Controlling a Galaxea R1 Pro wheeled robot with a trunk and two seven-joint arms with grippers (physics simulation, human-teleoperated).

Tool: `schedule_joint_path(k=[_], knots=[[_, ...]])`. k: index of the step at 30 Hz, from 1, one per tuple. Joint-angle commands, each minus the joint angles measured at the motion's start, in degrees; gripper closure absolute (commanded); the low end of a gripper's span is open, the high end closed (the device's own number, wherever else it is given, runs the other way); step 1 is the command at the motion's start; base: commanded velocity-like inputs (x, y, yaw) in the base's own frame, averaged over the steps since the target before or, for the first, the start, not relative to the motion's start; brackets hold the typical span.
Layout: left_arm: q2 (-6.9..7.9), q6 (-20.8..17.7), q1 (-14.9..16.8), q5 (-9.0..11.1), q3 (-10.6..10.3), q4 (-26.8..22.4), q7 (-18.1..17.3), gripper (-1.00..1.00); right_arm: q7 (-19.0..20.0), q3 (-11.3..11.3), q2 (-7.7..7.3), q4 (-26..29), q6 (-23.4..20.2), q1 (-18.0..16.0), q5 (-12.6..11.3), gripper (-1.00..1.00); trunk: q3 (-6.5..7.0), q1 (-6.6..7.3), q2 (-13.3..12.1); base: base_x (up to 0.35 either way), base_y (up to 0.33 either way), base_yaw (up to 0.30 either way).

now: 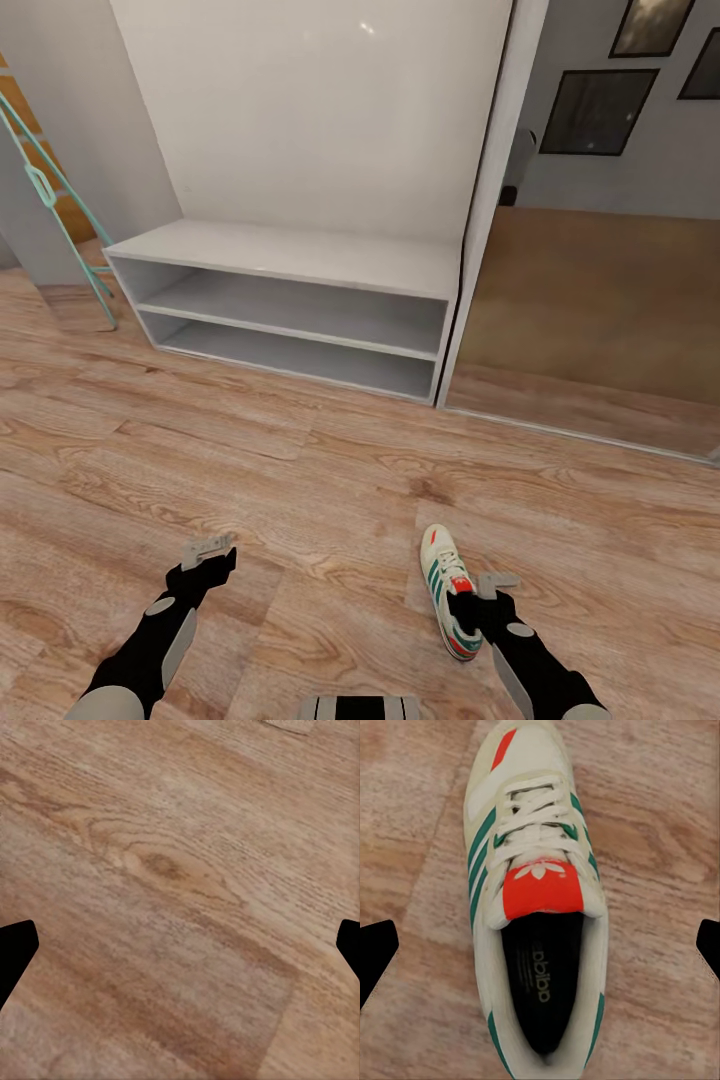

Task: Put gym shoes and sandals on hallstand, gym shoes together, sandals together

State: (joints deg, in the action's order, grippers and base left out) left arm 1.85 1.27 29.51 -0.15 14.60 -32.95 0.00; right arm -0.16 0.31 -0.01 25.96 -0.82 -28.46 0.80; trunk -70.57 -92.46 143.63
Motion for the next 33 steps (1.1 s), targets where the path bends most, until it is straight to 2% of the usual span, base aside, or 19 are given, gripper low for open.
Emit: schedule_joint_path(k=[1,7,9,12,15,18,28,33], knots=[[-0.01,0.1,0.0,0.0,0.1,0.0,0.0,-1.00,0.0,0.0,0.00,0.3,-0.1,0.0,0.1,-1.00,-0.04,0.01,0.0,0.000,0.000,0.000],[0.05,0.1,0.0,0.0,0.1,0.0,0.0,-1.00,0.0,0.0,0.01,7.2,0.1,0.0,0.1,-1.00,-0.04,0.01,0.0,0.000,0.000,0.000],[0.05,0.1,0.0,0.0,0.1,0.0,0.0,-1.00,0.0,0.0,0.01,8.0,0.5,-0.1,0.1,-1.00,-0.04,0.01,0.0,0.000,0.000,0.000],[0.07,0.1,0.0,0.0,0.1,0.0,0.0,-1.00,0.0,-0.1,0.01,8.8,6.4,-0.1,0.1,-1.00,-0.04,0.01,0.0,0.000,0.000,0.000],[0.08,0.1,0.0,0.0,0.1,0.0,0.0,-1.00,0.0,-0.1,0.01,8.7,14.9,-0.2,0.1,-1.00,-0.04,0.01,0.0,0.000,0.000,0.000],[0.05,0.1,0.0,0.0,0.1,0.0,0.0,-1.00,0.0,-0.1,0.01,8.5,19.3,-0.2,0.0,-1.00,-0.04,0.01,0.0,0.000,0.000,0.000],[0.06,0.1,0.0,0.0,0.1,0.1,0.0,-1.00,0.0,-0.1,0.01,6.4,21.7,-0.2,-0.2,-1.00,-0.04,0.01,0.0,0.000,0.000,0.000],[0.07,0.1,0.0,0.0,0.1,0.1,0.0,-1.00,0.0,-0.1,0.01,1.0,21.9,-0.2,-0.2,-1.00,-0.04,0.01,0.0,0.000,0.000,0.000]])
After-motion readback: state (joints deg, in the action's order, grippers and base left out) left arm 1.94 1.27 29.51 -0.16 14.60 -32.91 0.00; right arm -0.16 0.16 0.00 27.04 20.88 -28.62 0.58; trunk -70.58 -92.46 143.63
